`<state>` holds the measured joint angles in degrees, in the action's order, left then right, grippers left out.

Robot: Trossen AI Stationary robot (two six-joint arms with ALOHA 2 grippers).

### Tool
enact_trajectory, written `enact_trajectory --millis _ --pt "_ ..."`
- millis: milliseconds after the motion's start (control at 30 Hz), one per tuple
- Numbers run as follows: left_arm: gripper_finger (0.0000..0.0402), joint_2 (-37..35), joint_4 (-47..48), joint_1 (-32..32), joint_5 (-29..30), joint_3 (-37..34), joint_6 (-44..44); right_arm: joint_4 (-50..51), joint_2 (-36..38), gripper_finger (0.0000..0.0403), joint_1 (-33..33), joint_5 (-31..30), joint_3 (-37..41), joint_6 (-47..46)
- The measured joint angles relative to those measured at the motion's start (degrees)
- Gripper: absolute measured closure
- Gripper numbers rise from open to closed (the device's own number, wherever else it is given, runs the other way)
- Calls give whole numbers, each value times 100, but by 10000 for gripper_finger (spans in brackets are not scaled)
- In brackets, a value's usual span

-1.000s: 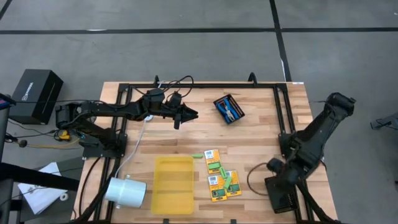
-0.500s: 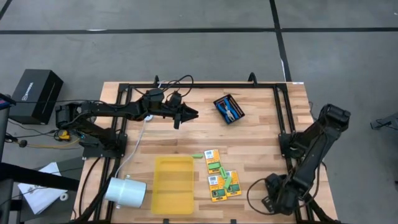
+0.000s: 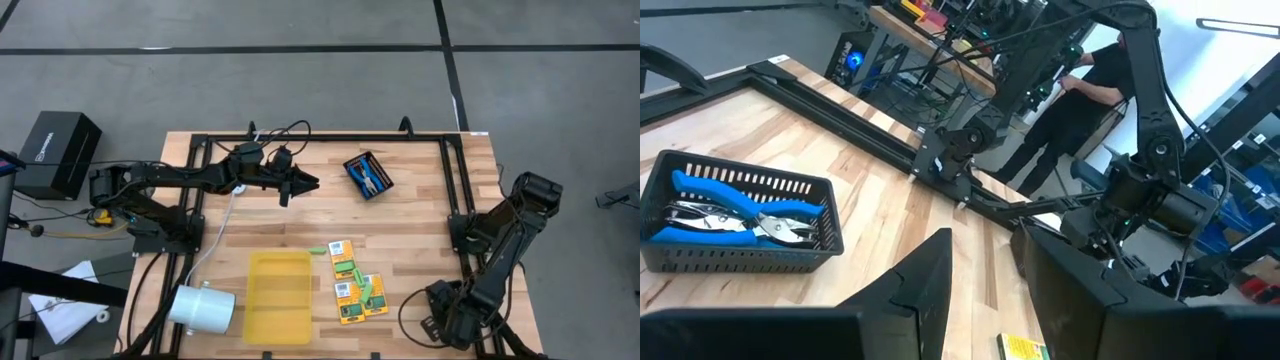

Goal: Pick & Place School Supplies
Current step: Put the green eraser into the bottom black bin

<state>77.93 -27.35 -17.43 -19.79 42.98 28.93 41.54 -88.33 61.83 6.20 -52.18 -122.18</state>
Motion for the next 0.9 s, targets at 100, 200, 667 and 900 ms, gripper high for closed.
enact_trajectory --millis 100,200,667,900 --pt "280 0 -16 0 0 0 0 -25 -3 381 91 -56 0 -77" --pt "280 0 -18 0 0 0 -2 28 -4 380 115 -75 0 -131" --pt "280 0 -16 0 0 0 2 448 36 177 111 40 7 -131" --pt "280 0 -16 0 0 2 0 1111 934 191 40 -468 2 -172"
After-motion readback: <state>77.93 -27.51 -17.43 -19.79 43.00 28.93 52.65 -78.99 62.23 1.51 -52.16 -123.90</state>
